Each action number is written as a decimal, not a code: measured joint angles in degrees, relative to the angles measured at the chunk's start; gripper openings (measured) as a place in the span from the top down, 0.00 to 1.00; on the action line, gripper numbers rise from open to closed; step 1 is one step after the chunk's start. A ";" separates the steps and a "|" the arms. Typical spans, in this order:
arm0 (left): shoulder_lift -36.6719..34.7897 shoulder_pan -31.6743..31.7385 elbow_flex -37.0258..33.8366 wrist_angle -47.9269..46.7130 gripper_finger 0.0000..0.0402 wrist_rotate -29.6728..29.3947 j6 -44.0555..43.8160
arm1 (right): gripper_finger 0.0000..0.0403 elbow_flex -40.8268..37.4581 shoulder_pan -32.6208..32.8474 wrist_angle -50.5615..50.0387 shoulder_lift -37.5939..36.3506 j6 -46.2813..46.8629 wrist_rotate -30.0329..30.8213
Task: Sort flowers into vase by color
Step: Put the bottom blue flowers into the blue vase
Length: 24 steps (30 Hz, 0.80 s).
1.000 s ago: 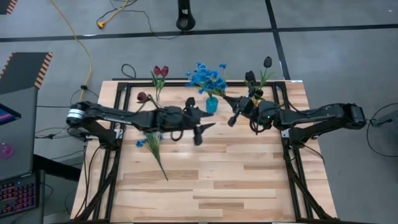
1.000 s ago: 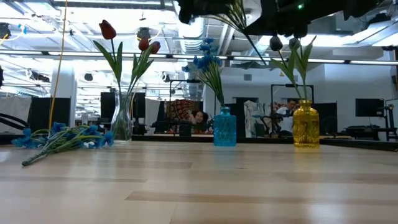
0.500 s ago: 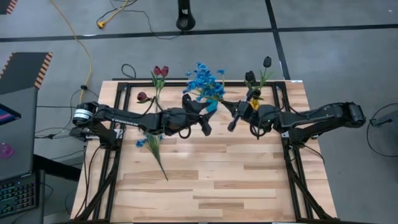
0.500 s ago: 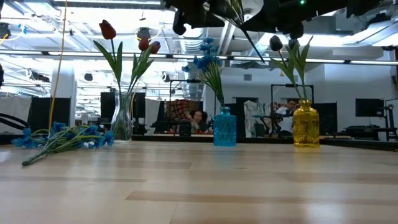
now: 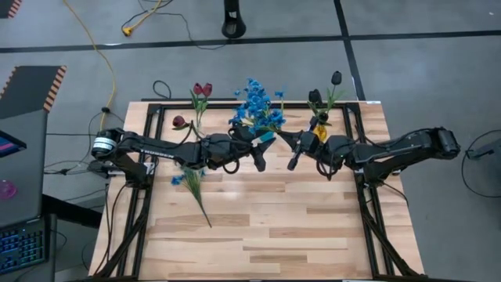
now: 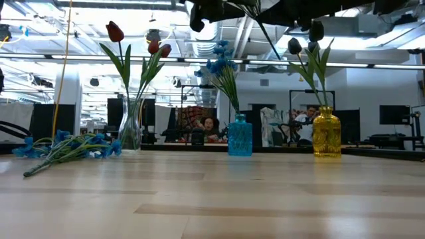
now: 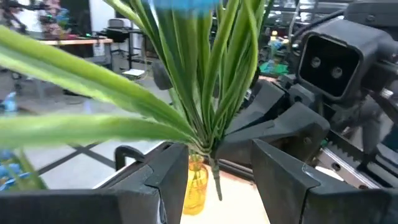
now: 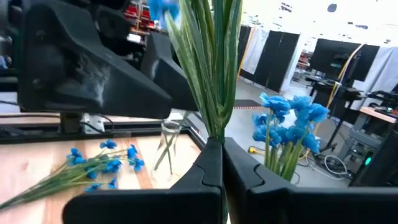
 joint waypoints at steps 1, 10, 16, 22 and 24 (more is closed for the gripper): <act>0.00 0.02 0.00 0.13 0.60 0.66 0.00 | 0.94 0.00 0.15 0.52 0.02 0.02 0.00; 0.00 0.00 0.00 1.83 0.60 1.95 0.23 | 0.94 0.07 1.92 2.01 0.82 1.90 -0.04; -0.02 0.02 0.00 1.82 0.60 2.30 0.24 | 0.94 0.09 2.32 7.32 5.71 1.49 -0.15; -0.02 0.02 0.00 1.36 0.60 2.27 0.24 | 0.94 0.09 2.33 14.38 9.50 0.11 -0.07; -0.02 0.02 0.00 1.34 0.60 2.00 0.34 | 0.94 0.09 2.34 14.55 9.51 0.07 -0.06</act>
